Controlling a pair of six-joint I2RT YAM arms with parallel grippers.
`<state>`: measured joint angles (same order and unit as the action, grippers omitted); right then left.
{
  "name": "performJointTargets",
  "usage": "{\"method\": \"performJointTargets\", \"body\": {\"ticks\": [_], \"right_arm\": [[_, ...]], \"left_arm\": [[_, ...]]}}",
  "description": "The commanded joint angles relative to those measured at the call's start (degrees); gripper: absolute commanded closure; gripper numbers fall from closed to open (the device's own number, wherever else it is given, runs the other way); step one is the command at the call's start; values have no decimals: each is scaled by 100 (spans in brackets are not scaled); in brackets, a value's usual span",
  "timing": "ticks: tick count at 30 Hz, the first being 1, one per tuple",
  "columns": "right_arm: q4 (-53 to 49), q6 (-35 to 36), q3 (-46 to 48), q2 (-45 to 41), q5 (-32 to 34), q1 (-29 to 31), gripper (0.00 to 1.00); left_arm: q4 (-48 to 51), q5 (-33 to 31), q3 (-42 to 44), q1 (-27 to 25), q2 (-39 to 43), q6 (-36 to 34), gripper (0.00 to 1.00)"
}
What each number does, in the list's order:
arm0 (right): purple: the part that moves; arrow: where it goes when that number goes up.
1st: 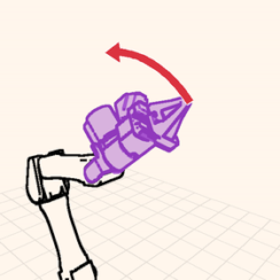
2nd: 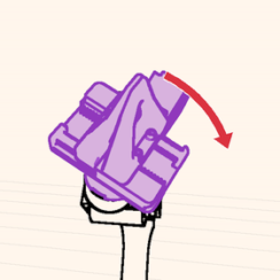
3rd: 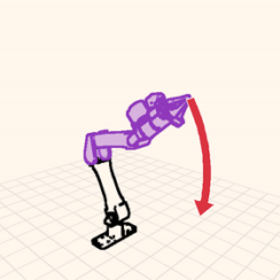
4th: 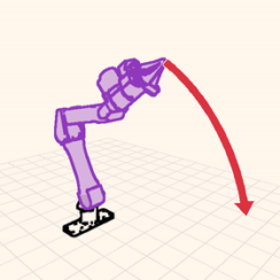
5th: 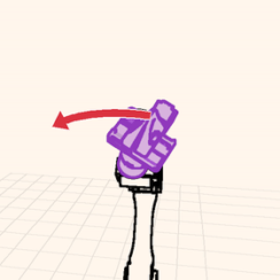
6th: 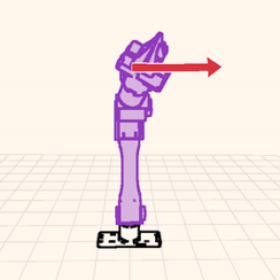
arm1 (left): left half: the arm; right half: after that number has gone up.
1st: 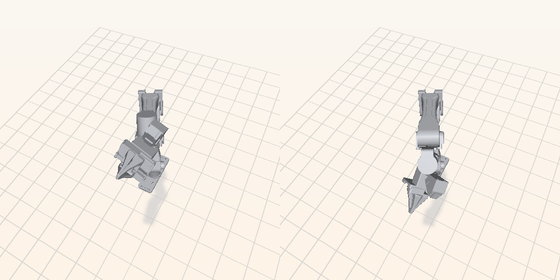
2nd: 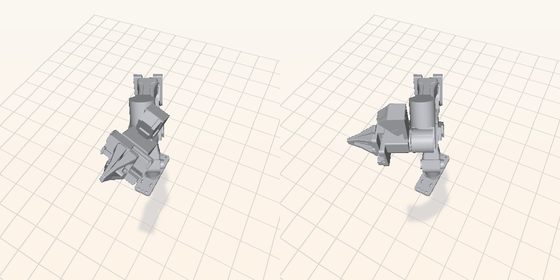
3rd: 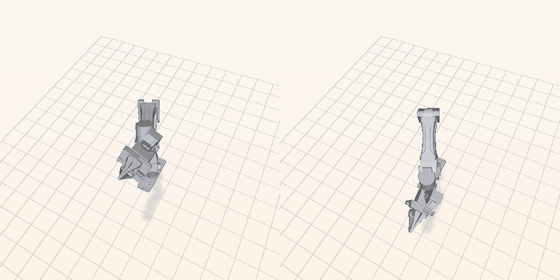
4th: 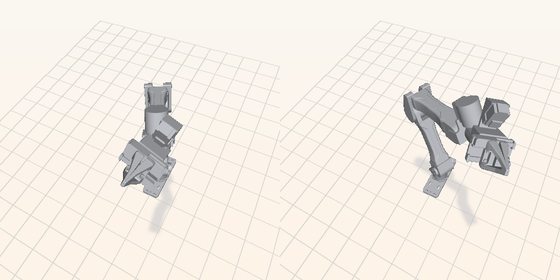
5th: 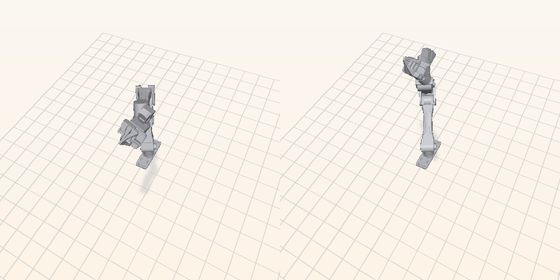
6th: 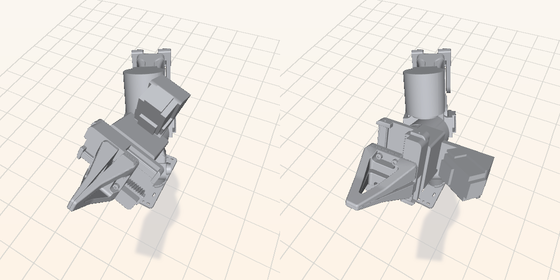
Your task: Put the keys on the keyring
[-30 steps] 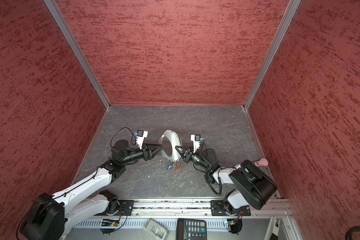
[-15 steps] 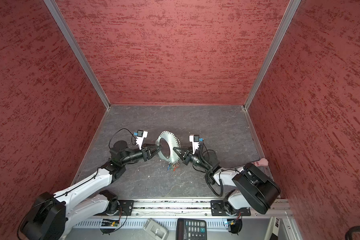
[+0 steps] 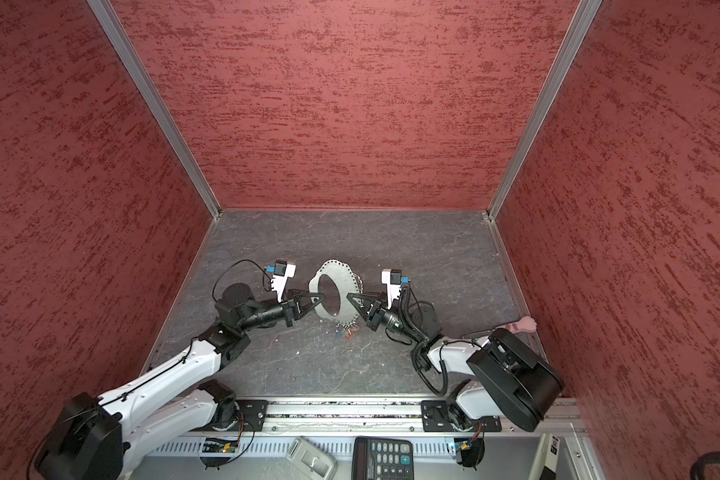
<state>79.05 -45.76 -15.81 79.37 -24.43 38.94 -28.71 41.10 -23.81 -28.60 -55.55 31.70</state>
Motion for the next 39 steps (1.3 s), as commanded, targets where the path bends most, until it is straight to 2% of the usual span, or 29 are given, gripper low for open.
{"method": "performJointTargets", "body": {"ticks": [1, 3, 8, 10, 12, 15, 16, 18, 20, 23, 25, 31, 37, 39], "right_arm": [[-30, 100, 25, -27, 337, 11, 89], [21, 120, 105, -53, 478, 9, 85], [-154, 443, 352, -344, 800, 0, 61], [-861, 729, 399, -758, 1109, -18, 46], [-2049, 1096, 308, -1297, 1576, -27, 39], [-4077, 1740, 7, -2091, 2441, -31, 34], [-4643, 1954, -100, -2306, 2710, -35, 34], [-5362, 2308, -213, -2650, 3043, -35, 33], [-5826, 2501, -263, -2911, 3298, -35, 33], [-6275, 2652, -298, -3183, 3513, -35, 34], [-6409, 2710, -300, -3312, 3573, -36, 33], [-6615, 2825, -283, -3529, 3745, -35, 33], [-6939, 3051, -372, -3669, 3915, -35, 32], [-7045, 3106, -387, -3741, 4022, -35, 32]], "left_arm": [[-73, 200, -247, -147, 126, -211, 100], [33, 170, -296, -184, 201, -299, 100], [1782, -377, -805, -224, 404, -1141, 100], [2875, -752, -1208, -232, 404, -1678, 100], [3888, -1191, -1681, -240, 274, -2161, 100], [5591, -2073, -2568, -272, -224, -2833, 100], [6189, -2552, -2982, -318, -503, -2993, 100], [7435, -3412, -3780, -541, -1142, -3381, 100], [8504, -4447, -4495, -1020, -1744, -3859, 100], [9485, -5712, -5135, -1570, -2413, -4426, 100], [9652, -5946, -5347, -1610, -2525, -4656, 100], [9318, -5571, -5713, -1325, -2520, -4893, 100], [8515, -5690, -5768, -677, -2759, -4530, 100], [8085, -5903, -5719, -521, -2857, -4454, 100]]}}
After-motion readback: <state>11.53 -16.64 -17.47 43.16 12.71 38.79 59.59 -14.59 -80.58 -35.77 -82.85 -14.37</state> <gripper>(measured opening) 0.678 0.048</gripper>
